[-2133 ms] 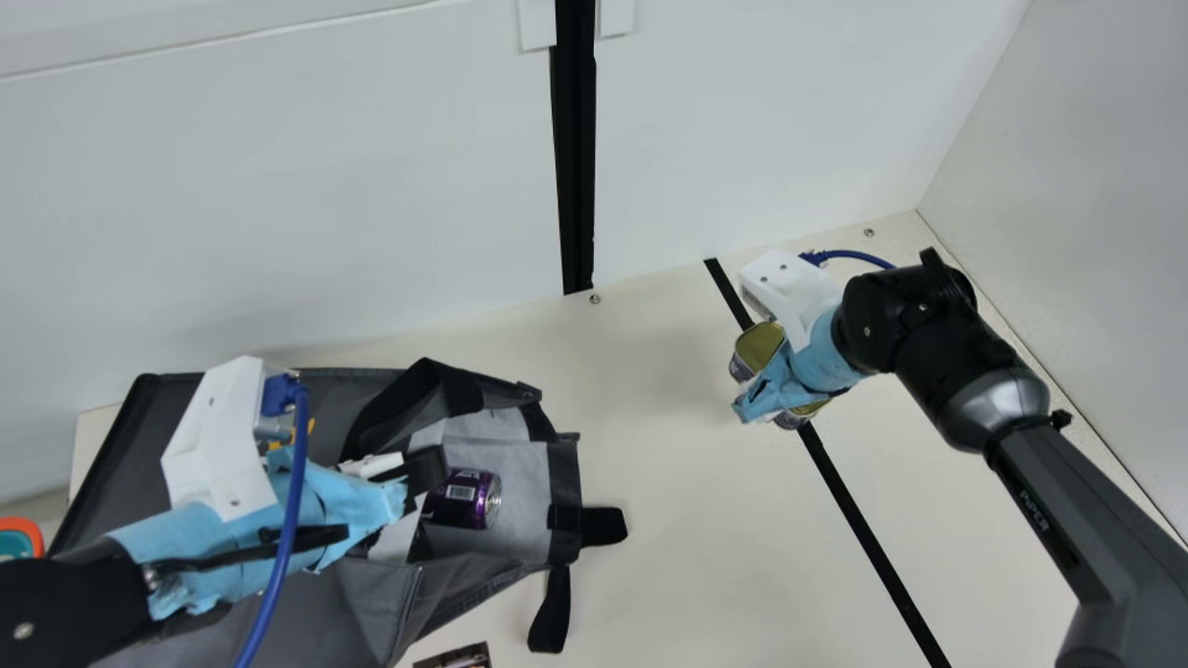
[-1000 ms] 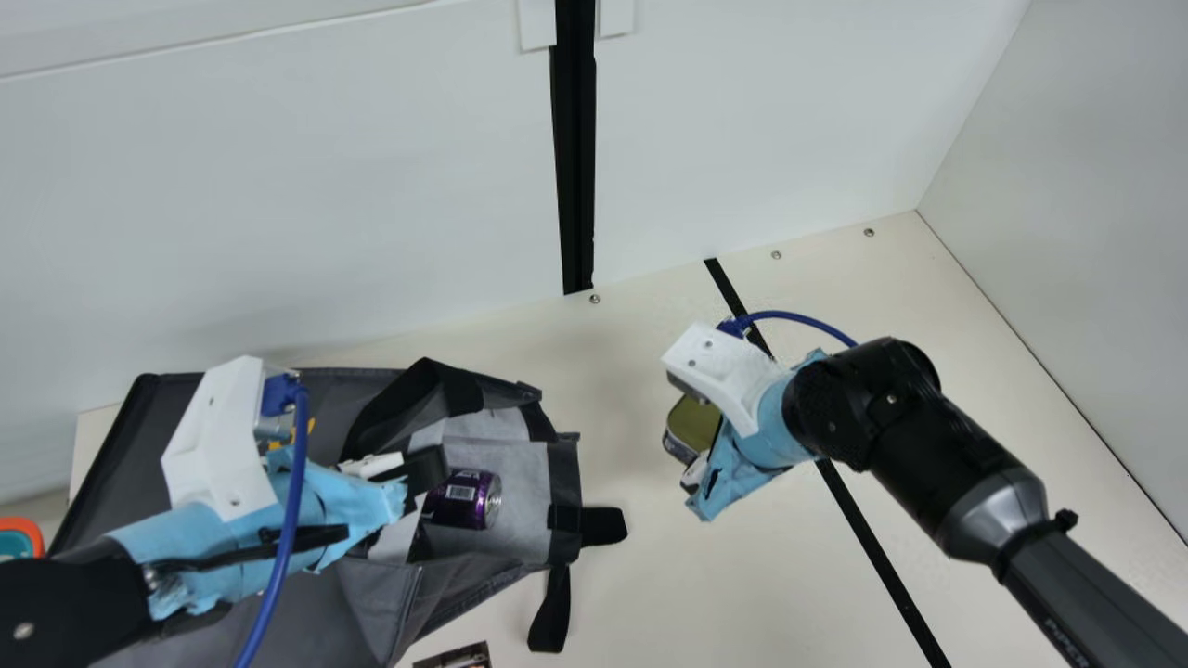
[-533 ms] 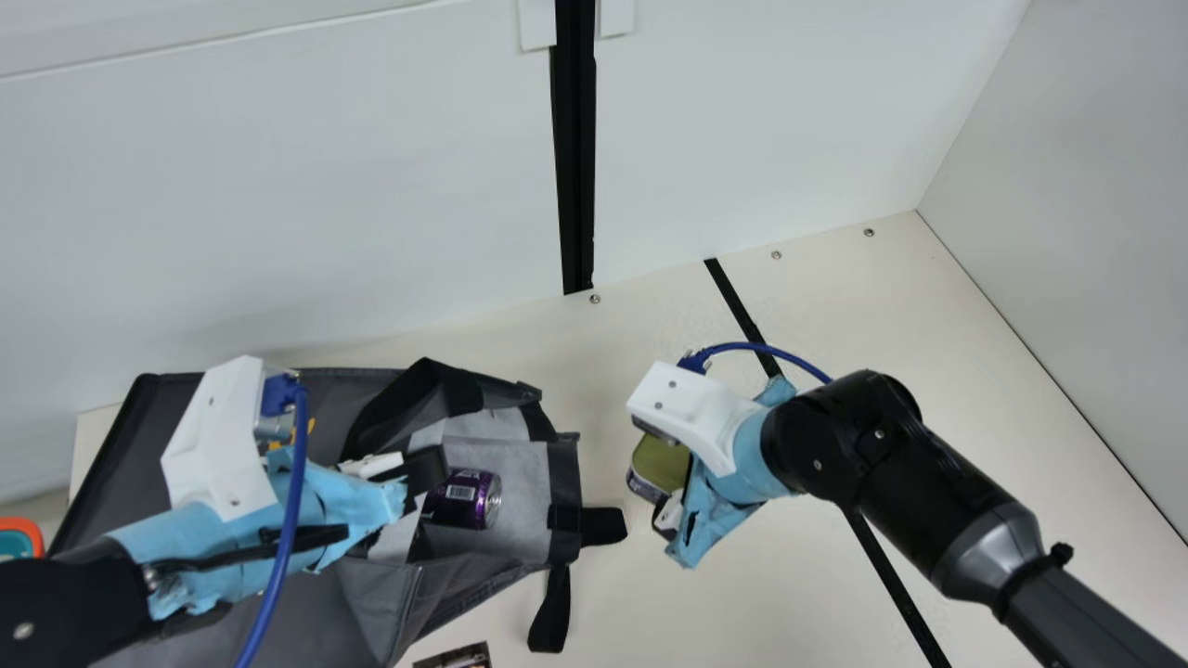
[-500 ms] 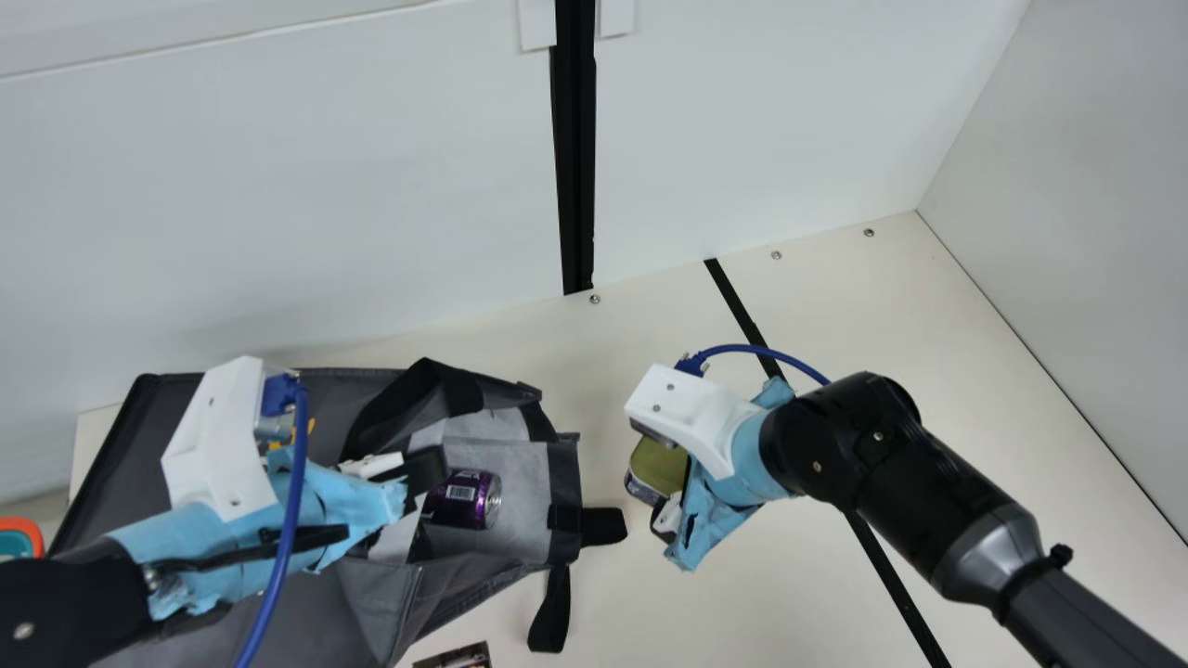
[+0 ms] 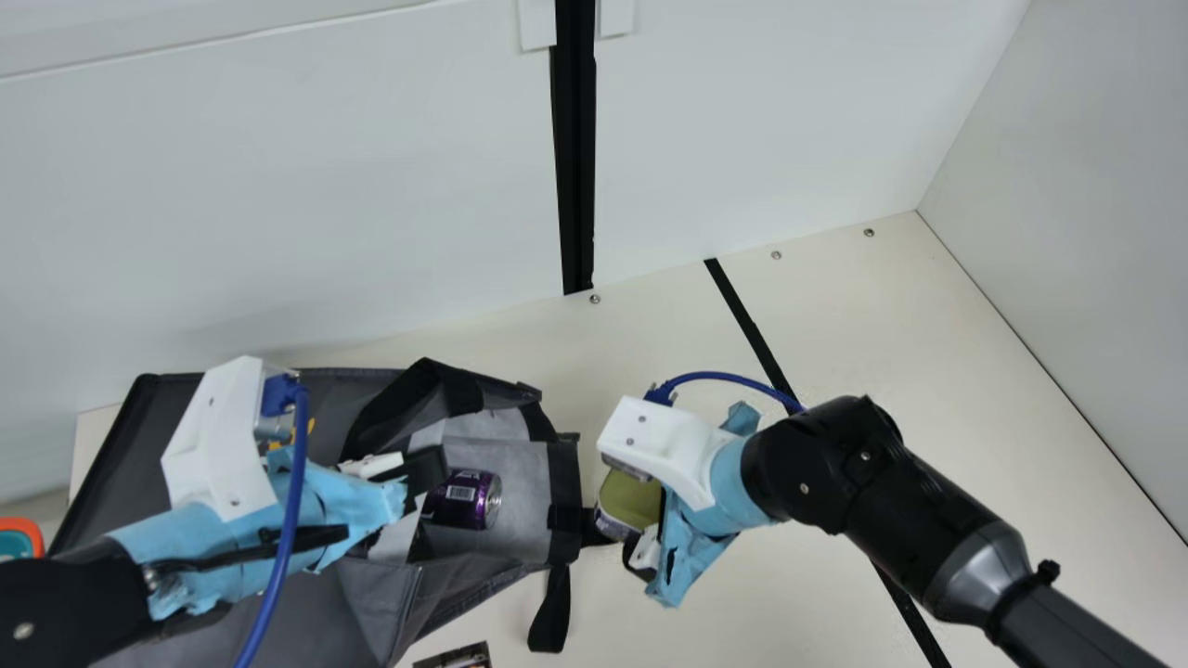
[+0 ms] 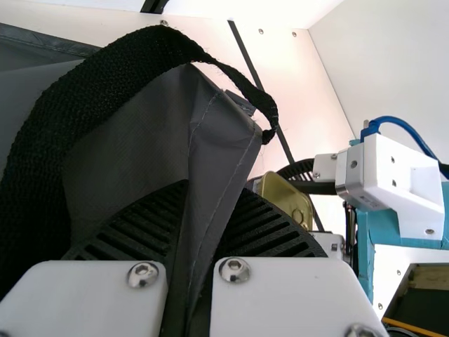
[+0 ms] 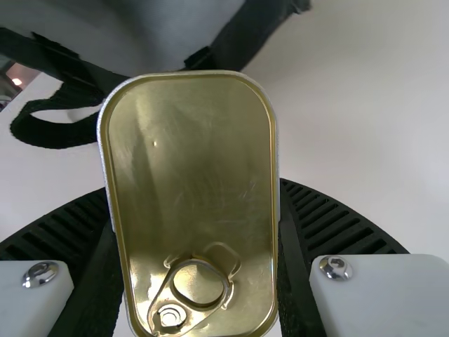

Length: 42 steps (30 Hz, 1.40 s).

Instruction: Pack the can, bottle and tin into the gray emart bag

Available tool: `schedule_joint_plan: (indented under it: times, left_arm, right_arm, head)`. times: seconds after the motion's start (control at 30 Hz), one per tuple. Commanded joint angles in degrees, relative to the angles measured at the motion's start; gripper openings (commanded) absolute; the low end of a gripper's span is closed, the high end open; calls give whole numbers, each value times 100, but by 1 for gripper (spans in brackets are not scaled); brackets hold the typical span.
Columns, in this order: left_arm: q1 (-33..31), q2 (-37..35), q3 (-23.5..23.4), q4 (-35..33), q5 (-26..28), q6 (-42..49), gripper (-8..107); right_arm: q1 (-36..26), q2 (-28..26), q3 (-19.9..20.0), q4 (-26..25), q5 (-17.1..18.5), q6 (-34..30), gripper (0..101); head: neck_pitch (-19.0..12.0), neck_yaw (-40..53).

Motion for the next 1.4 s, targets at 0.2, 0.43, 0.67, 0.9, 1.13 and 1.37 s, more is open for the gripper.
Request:
schedule_joint_plan:
  times: [0.2, 0.43, 0.67, 0.9, 1.13, 1.37]
  left_arm:
    - [0, 0, 0, 0, 0, 0, 10]
    - [0, 0, 0, 0, 0, 0, 10]
    - [0, 0, 0, 0, 0, 0, 10]
    - [0, 0, 0, 0, 0, 0, 10]
    - [0, 0, 0, 0, 0, 0, 10]
    - [0, 0, 0, 0, 0, 0, 10]
  right_arm:
    - [73, -14, 104, 479, -136, -441, 0]
    - [175, 0, 237, 890, -394, -846, 0]
    - [283, 51, 350, 1299, -687, -1227, 0]
    - [339, 103, 421, 1736, -929, -1659, 0]
    - [319, 200, 416, 2094, -1084, -2057, 0]
    - [290, 300, 391, 2441, -1171, -2480, 0]
  head:
    - [-130, -5]
    - [-130, -5]
    - [-130, -5]
    - [-130, -5]
    - [-130, -5]
    - [-130, -5]
